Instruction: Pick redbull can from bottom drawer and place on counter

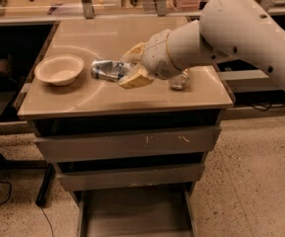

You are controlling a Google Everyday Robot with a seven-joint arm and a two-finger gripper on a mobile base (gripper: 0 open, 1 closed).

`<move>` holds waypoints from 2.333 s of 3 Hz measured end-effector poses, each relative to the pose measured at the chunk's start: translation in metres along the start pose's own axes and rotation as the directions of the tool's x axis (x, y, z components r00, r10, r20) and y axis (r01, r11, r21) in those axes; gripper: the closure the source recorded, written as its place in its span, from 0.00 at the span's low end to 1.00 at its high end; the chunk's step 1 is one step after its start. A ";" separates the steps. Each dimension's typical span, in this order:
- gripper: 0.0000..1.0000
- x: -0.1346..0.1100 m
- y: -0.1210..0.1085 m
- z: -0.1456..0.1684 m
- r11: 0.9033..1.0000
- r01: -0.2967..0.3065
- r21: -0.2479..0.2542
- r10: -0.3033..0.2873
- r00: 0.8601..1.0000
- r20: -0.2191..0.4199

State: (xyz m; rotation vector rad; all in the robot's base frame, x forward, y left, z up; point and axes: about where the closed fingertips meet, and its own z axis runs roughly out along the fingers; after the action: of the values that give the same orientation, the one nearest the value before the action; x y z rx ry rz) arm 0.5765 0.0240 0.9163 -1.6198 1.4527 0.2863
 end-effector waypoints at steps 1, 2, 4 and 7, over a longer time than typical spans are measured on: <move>1.00 -0.009 -0.023 0.030 0.999 -0.026 -0.027 0.027 0.999 0.042; 1.00 -0.008 -0.037 0.053 0.997 -0.057 -0.055 0.060 0.997 0.056; 1.00 0.012 -0.067 0.077 0.993 -0.098 -0.069 0.100 0.995 0.021; 1.00 0.059 -0.078 0.102 0.986 -0.139 -0.092 0.135 0.989 -0.055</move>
Offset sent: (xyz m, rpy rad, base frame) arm 0.0808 0.0530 -0.0149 0.0816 0.1233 0.0298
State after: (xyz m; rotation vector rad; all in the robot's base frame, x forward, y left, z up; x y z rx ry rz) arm 0.7001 0.0511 0.8552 -1.6149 1.6123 0.4027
